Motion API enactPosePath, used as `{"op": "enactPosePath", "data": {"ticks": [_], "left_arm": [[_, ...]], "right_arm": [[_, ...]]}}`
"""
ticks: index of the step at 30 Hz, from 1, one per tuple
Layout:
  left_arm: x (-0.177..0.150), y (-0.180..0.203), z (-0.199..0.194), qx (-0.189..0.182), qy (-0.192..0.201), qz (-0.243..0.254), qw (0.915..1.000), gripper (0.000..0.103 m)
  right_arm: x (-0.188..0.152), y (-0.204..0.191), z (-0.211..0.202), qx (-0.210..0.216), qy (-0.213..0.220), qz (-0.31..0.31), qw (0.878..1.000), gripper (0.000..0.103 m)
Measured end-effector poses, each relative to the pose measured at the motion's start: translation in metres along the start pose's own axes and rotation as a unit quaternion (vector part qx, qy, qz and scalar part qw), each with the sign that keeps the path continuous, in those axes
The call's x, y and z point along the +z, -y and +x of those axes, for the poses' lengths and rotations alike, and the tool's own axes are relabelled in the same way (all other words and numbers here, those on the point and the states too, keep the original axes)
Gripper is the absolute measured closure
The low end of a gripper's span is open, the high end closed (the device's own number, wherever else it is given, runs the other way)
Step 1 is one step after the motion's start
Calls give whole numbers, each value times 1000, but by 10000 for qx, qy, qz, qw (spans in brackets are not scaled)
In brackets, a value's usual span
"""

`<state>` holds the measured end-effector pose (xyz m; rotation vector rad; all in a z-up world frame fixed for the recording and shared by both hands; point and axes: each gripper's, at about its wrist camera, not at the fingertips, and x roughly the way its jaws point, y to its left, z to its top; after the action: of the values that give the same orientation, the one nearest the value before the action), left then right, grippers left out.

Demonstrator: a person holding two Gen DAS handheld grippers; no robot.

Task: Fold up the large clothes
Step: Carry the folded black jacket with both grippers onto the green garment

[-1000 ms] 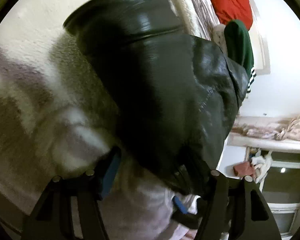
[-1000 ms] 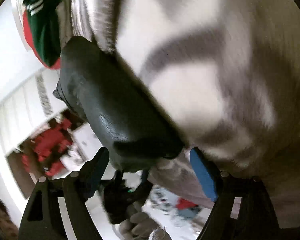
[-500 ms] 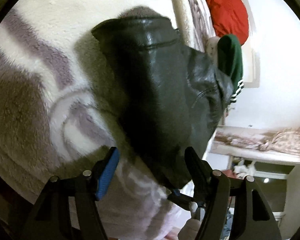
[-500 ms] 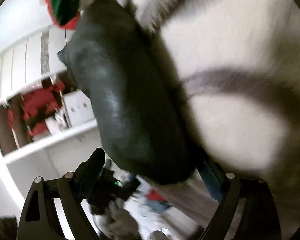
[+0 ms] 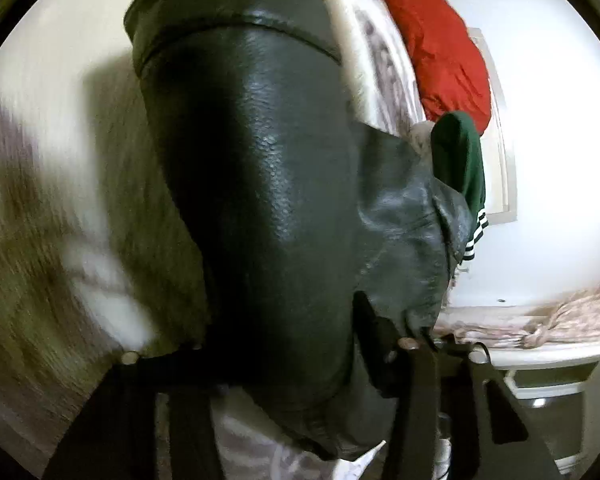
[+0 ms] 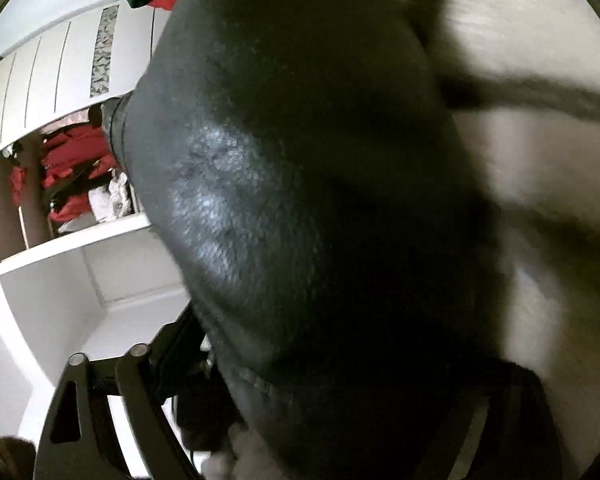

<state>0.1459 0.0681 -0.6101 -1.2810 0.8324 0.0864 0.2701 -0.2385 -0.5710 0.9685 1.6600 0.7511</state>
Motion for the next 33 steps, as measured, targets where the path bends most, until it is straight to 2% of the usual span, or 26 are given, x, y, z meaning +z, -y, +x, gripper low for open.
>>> {"op": "enactPosePath", "data": {"ticks": [1, 3, 6, 13, 15, 18, 23, 28, 33], "left_arm": [[2, 3, -2, -2, 18, 32, 10000, 67], [9, 20, -5, 7, 76, 219, 9997, 71], [15, 47, -11, 7, 147, 484, 9987, 73], [18, 102, -24, -139, 301, 747, 9967, 74], [19, 117, -23, -211, 358, 781, 9961, 74], [29, 147, -14, -433, 386, 821, 9949, 74], [61, 214, 27, -901, 341, 991, 9904, 74], [101, 282, 84, -1451, 359, 1014, 9836, 74], [139, 333, 159, -1798, 381, 1139, 9763, 74]], "right_arm": [[1, -4, -1, 108, 57, 26, 9999, 39], [0, -12, -3, 207, 159, 14, 9997, 52], [-2, -27, -12, 307, 269, -9, 9992, 59], [14, -89, -46, 336, 350, -328, 9983, 62], [6, -99, -81, 320, 356, -428, 9979, 62], [17, -129, -125, 255, 469, -567, 9970, 62], [78, -195, -196, 122, 870, -843, 9926, 62], [172, -265, -263, -1, 1328, -1220, 9836, 63], [289, -321, -308, -204, 1621, -1634, 9729, 63]]}}
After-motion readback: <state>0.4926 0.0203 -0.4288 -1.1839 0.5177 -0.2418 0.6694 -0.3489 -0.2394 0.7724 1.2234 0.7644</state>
